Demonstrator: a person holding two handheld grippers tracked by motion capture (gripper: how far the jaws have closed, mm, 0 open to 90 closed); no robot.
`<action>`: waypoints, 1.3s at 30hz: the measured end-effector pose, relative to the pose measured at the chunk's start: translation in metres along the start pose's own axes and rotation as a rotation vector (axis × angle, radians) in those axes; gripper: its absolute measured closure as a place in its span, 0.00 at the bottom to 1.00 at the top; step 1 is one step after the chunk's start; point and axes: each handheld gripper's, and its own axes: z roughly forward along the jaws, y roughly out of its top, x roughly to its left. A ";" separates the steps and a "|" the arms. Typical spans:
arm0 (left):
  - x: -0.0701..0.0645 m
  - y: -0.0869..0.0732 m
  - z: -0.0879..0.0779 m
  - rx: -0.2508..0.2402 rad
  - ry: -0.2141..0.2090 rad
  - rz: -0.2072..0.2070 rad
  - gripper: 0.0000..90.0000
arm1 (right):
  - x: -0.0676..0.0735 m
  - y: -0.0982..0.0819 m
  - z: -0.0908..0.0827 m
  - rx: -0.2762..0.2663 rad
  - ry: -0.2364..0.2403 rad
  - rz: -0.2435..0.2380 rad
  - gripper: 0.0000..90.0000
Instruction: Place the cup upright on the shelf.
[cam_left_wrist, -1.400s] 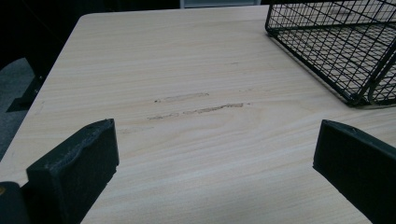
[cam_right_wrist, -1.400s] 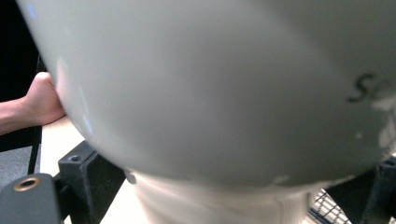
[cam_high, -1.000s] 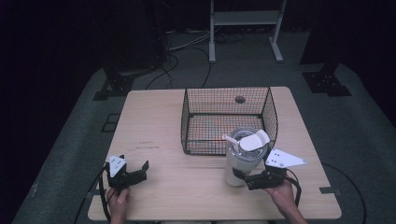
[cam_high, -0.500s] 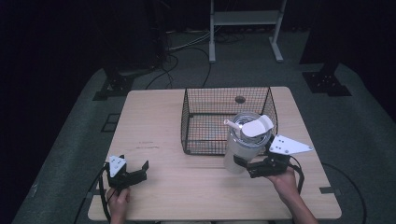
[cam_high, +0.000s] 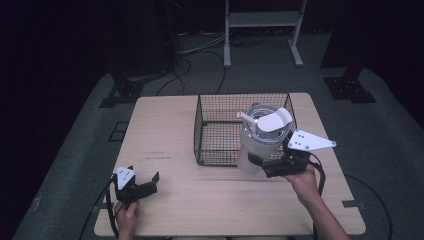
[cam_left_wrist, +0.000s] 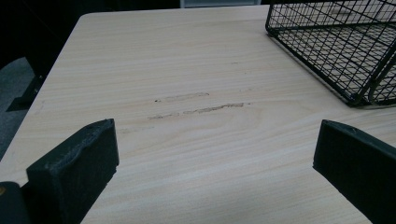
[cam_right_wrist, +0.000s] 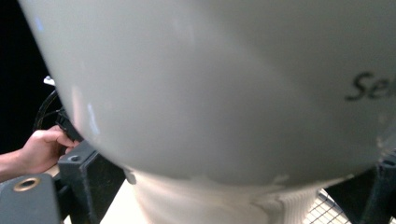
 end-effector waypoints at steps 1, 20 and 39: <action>0.000 0.000 0.000 -0.003 0.000 -0.001 0.00 | 0.000 0.000 0.000 0.000 0.000 0.000 0.10; 0.001 0.000 0.000 -0.005 -0.003 -0.003 0.00 | -0.035 0.037 0.032 -0.022 -0.026 -0.019 0.10; 0.002 0.000 0.000 -0.005 -0.008 -0.006 0.00 | -0.073 0.044 0.093 -0.015 0.025 -0.005 0.10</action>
